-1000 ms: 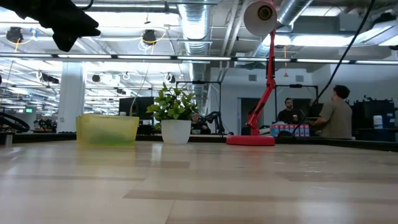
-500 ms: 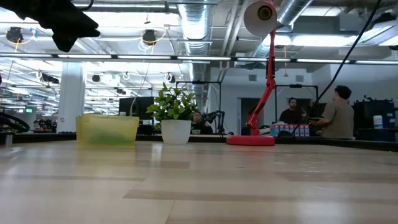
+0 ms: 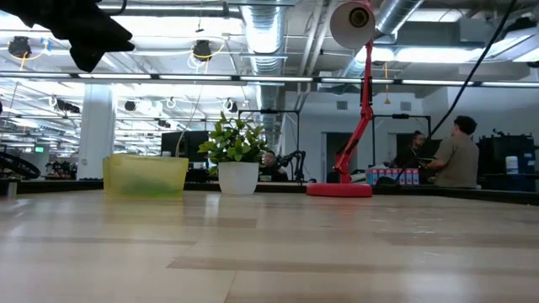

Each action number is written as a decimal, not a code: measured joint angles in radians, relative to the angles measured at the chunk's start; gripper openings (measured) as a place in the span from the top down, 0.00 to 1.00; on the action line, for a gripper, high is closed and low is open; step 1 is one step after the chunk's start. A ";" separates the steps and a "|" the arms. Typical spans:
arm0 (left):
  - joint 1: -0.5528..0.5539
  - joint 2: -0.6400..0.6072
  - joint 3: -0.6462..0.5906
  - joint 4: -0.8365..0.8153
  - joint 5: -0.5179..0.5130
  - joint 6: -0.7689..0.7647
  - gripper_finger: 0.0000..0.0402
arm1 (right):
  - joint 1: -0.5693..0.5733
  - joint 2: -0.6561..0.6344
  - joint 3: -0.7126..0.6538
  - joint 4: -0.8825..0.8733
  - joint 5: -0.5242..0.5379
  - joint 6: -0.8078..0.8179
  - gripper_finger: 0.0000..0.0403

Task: Pick and place items into bin
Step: Put the red rubber band into the yellow bin

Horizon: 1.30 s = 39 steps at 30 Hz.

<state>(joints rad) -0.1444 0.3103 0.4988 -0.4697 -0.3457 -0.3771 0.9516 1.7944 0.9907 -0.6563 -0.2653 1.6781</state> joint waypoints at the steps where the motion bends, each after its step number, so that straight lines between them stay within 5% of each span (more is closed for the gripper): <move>1: 0.000 0.000 0.000 -0.007 0.001 -0.015 0.77 | -0.005 0.007 -0.001 0.003 -0.013 0.000 0.76; 13: 0.000 0.000 0.000 -0.040 -0.007 -0.082 0.77 | -0.017 0.023 -0.003 0.028 0.023 0.000 0.77; 22: 0.000 0.000 0.000 -0.067 -0.008 -0.080 0.77 | -0.025 0.025 0.001 0.074 0.058 -0.011 0.97; 27: 0.000 0.000 0.000 -0.081 -0.026 -0.078 0.77 | -0.073 0.037 0.063 0.039 0.129 -0.148 0.98; 30: 0.000 0.000 0.000 -0.095 -0.068 -0.077 0.77 | -0.124 0.039 0.124 0.015 0.347 -0.275 0.99; 35: 0.000 0.000 0.000 -0.116 -0.149 -0.077 0.77 | -0.203 0.036 0.166 0.101 0.963 -0.647 0.99; 39: 0.000 0.000 0.000 -0.115 -0.150 -0.076 0.77 | -0.344 0.036 0.166 0.244 1.356 -0.846 0.99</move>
<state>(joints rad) -0.1446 0.3099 0.4992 -0.5843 -0.4957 -0.4534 0.6077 1.8305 1.1568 -0.4125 1.0908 0.8322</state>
